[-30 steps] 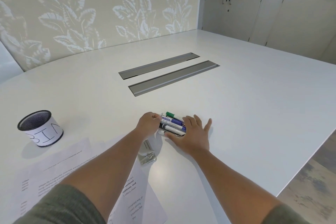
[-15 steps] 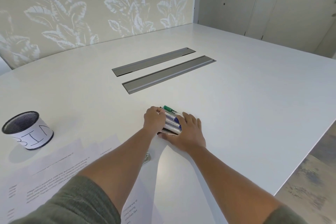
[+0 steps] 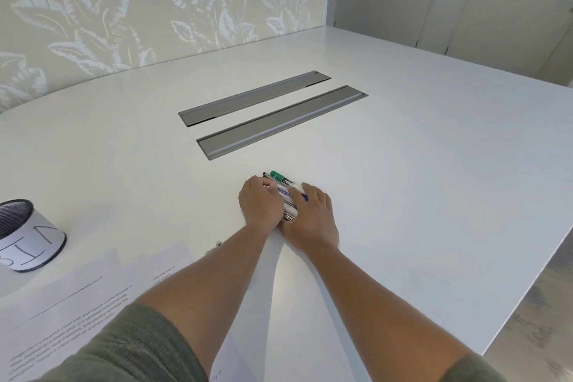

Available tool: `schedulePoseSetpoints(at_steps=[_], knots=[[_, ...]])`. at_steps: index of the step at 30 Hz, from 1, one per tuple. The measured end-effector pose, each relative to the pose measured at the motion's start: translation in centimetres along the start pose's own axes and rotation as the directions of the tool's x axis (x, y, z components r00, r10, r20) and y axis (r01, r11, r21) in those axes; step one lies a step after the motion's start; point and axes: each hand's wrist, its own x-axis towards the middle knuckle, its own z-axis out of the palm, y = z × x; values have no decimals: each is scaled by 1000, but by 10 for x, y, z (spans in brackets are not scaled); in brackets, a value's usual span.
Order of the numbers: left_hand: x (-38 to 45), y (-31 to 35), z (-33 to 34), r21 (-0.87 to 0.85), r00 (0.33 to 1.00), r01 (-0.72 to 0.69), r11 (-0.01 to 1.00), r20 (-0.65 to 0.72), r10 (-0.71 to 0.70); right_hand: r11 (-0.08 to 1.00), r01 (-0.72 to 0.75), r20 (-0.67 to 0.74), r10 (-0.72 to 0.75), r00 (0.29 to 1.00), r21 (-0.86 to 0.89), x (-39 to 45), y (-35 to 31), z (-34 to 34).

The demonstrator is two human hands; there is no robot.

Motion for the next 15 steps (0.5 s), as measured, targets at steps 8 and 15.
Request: schedulePoseSetpoints(at_steps=[8, 15], knots=[[25, 10, 18, -58, 999, -13, 998, 33, 15, 996, 13, 6, -13, 1000, -87, 32, -3, 7], [57, 14, 32, -74, 998, -16, 997, 52, 20, 997, 10, 27, -8, 1000, -71, 62, -5, 11]])
